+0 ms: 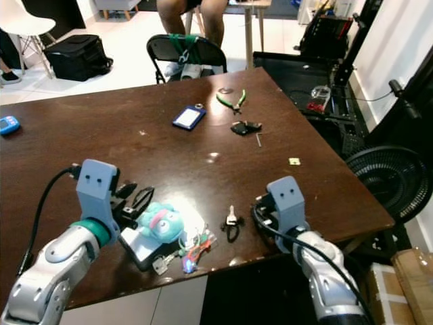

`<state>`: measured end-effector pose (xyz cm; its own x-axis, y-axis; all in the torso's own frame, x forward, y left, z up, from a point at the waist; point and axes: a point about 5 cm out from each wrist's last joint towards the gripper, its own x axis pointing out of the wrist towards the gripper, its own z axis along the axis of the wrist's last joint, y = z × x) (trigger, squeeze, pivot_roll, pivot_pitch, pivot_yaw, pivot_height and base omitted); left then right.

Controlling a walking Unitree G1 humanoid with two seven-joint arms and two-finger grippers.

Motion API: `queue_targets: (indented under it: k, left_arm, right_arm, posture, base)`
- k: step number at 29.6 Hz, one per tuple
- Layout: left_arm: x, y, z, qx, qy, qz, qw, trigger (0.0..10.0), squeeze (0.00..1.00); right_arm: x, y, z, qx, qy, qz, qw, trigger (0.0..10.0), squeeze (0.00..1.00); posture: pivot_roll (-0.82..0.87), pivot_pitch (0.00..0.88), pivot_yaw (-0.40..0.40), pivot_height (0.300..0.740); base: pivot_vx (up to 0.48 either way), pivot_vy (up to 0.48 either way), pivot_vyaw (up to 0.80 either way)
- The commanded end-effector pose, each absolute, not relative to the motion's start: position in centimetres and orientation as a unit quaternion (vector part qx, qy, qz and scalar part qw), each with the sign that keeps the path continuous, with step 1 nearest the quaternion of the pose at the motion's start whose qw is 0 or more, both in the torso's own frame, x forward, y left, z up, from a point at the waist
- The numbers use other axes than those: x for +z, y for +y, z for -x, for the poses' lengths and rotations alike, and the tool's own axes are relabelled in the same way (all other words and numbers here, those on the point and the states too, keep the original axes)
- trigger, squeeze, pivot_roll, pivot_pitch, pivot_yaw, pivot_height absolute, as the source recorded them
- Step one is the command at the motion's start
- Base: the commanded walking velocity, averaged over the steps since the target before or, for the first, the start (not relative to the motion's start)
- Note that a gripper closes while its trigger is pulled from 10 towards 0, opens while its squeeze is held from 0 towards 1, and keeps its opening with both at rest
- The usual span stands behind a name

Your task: Hang keys on a hook

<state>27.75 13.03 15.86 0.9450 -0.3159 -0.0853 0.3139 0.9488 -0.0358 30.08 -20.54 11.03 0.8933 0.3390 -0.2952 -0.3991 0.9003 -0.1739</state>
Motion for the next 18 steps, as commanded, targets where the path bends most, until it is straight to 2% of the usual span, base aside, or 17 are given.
queue_targets:
  k: [1, 10, 13, 18]
  left_arm:
    - [15.3, 13.6, -27.3, -0.149, 0.062, 0.012, 0.987, 10.0, 0.0]
    - [15.0, 13.6, -27.1, -0.148, 0.067, 0.012, 0.987, 10.0, 0.0]
    - [15.0, 13.5, -27.2, -0.151, 0.07, 0.011, 0.986, 10.0, 0.0]
    - [14.9, 13.6, -27.2, -0.151, 0.071, 0.01, 0.986, 10.0, 0.0]
  right_arm:
    - [9.8, -19.7, -29.5, 0.231, 0.15, 0.134, 0.952, 10.0, 0.0]
    - [9.3, -20.0, -28.4, 0.246, 0.157, 0.138, 0.946, 10.0, 0.0]
    - [9.1, -20.8, -27.2, 0.25, 0.153, 0.123, 0.948, 10.0, 0.0]
    - [8.9, -21.5, -26.8, 0.246, 0.151, 0.12, 0.95, 10.0, 0.0]
  posture:
    - [-0.13, 0.063, 0.127, 0.74]
    - [-0.14, 0.069, 0.128, 0.74]
    - [-0.14, 0.076, 0.132, 0.74]
    - [-0.14, 0.075, 0.134, 0.74]
  base:
    - [0.0, 0.0, 0.0]
    - [0.0, 0.0, 0.0]
    - [0.0, 0.0, 0.0]
    - [0.0, 0.0, 0.0]
